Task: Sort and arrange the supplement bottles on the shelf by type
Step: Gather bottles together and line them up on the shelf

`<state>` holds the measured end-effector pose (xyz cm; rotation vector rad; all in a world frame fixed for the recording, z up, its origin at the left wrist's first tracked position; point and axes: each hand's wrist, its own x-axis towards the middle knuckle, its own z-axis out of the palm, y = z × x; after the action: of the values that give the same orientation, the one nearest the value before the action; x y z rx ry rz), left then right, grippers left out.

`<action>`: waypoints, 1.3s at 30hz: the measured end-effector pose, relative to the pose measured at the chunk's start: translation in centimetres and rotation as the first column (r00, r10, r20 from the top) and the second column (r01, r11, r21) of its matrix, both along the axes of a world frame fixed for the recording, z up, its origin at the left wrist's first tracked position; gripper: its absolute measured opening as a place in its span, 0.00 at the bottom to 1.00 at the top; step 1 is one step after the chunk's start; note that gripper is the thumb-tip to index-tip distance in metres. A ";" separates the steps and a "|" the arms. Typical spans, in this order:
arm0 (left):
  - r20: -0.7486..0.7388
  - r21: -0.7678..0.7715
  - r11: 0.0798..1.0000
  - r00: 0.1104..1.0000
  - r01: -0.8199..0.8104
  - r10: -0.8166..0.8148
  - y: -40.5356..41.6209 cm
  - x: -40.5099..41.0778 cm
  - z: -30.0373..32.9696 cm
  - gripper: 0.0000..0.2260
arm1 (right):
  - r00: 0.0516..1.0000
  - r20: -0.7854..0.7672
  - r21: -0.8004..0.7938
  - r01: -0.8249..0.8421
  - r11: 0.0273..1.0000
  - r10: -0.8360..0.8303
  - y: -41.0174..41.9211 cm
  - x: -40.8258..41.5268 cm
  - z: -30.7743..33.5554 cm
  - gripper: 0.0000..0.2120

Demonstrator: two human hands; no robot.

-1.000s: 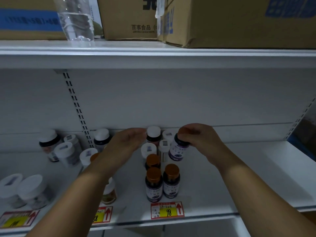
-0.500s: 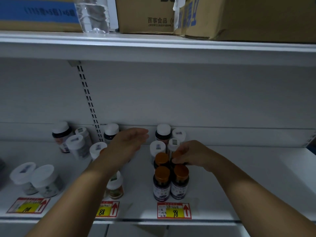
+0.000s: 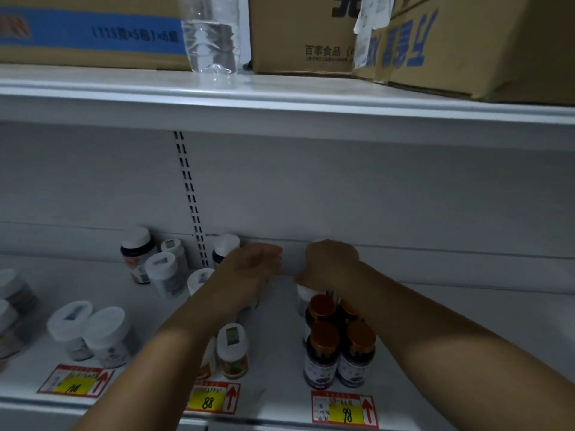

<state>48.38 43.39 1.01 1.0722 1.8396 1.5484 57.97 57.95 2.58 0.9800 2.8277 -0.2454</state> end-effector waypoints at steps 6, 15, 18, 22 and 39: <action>-0.029 -0.025 0.999 0.999 0.036 -0.037 -0.5 -0.8 -0.4 0.10 | 0.994 0.111 0.129 0.010 0.992 -0.025 -0.2 -0.9 -1.6 0.17; 0.027 -0.049 0.999 0.999 0.018 -0.017 -1.9 -0.3 0.8 0.07 | 0.676 -0.607 -0.681 -0.174 0.711 -0.416 -1.0 4.6 4.6 0.16; 0.409 0.047 0.990 0.902 0.130 -0.138 -2.6 1.0 1.0 0.20 | 0.567 -0.632 -0.768 -0.362 0.529 -0.529 -2.4 6.2 4.7 0.12; 0.743 0.178 0.899 0.545 0.399 -0.389 -3.3 2.6 0.8 0.20 | 0.480 -0.642 -0.765 -0.457 0.454 -0.598 -4.2 7.2 3.7 0.13; 0.487 0.200 0.979 0.862 0.044 -0.138 -9.3 2.1 -0.2 0.29 | 0.482 -0.720 -0.677 -0.333 0.656 -0.499 -10.3 4.2 2.9 0.02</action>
<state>50.46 34.13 0.79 0.7233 1.2961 1.7604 62.19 47.62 5.47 0.8907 2.7138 -2.4099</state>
